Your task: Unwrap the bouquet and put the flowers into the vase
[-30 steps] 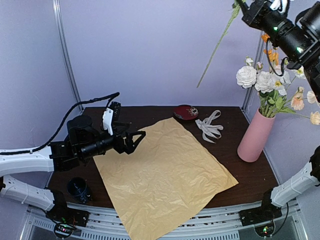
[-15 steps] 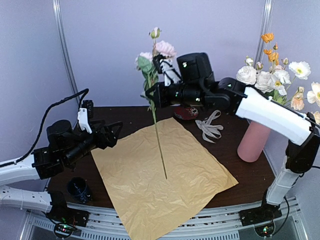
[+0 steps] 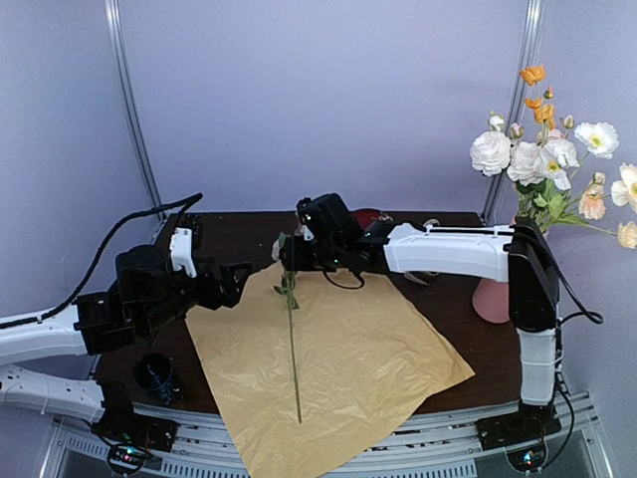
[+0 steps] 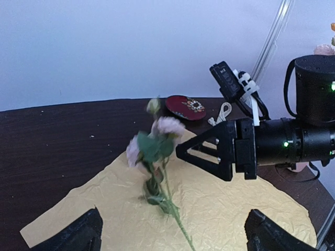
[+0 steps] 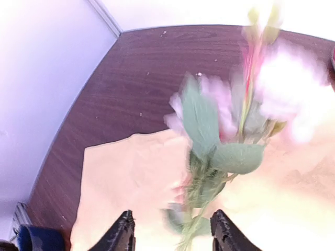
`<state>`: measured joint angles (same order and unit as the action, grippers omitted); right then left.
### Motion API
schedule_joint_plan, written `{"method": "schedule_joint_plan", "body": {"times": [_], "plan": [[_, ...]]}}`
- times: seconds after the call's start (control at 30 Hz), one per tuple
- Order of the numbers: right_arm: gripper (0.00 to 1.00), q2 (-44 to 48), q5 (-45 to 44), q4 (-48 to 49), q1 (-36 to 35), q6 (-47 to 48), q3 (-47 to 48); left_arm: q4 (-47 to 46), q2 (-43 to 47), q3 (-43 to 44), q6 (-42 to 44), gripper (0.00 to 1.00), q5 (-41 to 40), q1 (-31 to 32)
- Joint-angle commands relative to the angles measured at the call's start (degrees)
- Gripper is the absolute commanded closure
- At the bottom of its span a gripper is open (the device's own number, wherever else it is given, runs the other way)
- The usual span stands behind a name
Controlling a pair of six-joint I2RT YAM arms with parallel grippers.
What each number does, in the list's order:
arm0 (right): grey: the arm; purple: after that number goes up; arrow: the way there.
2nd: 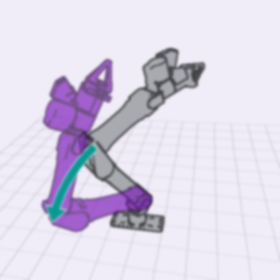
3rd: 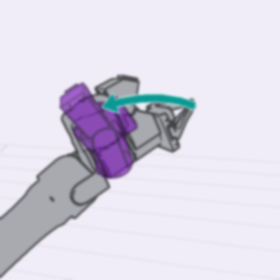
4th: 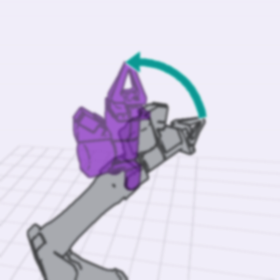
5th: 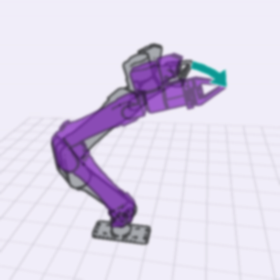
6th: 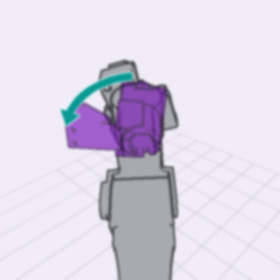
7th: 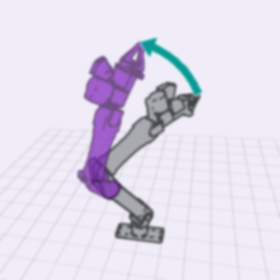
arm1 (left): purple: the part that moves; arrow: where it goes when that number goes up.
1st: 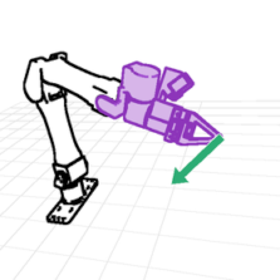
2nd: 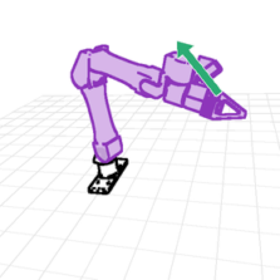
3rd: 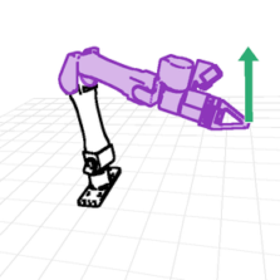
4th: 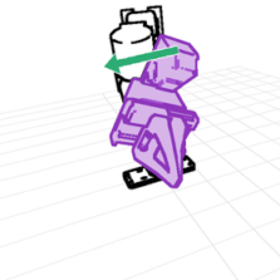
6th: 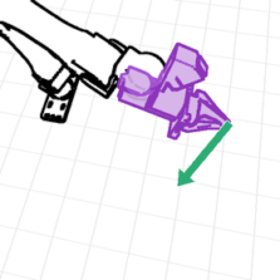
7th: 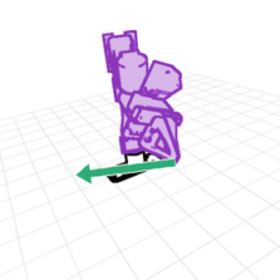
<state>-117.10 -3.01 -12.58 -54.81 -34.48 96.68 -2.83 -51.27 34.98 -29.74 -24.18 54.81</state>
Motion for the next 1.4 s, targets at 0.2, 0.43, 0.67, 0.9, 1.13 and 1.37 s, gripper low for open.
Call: {"method": "schedule_joint_plan", "body": {"times": [0.2,0.43,0.67,0.9,1.13,1.37], "plan": [[0.00,11.53,-1.99,3.06,-0.34,3.13,-5.42,-1.51,0.59,-1.27,-0.13,0.02,0.25,-0.01],[0.01,31.61,-8.35,6.77,-7.15,4.92,-34.10,-3.88,-3.82,1.02,0.48,0.02,2.46,-0.05],[0.08,48.98,-22.77,-0.24,-7.55,-12.15,-55.30,-6.68,-10.74,4.02,-0.38,0.02,6.33,-0.05],[0.08,67.62,-40.31,-7.23,-7.00,-30.25,-69.10,-5.96,-19.25,9.27,-1.33,0.02,11.31,-0.05],[0.04,76.23,-48.09,-17.72,-2.07,-34.94,-69.80,-7.01,-23.98,12.84,-0.28,0.02,13.54,-0.05],[0.06,75.53,-43.08,-25.16,5.04,-40.79,-68.91,-6.90,-29.31,17.00,-0.28,0.02,16.28,-0.05]]}}
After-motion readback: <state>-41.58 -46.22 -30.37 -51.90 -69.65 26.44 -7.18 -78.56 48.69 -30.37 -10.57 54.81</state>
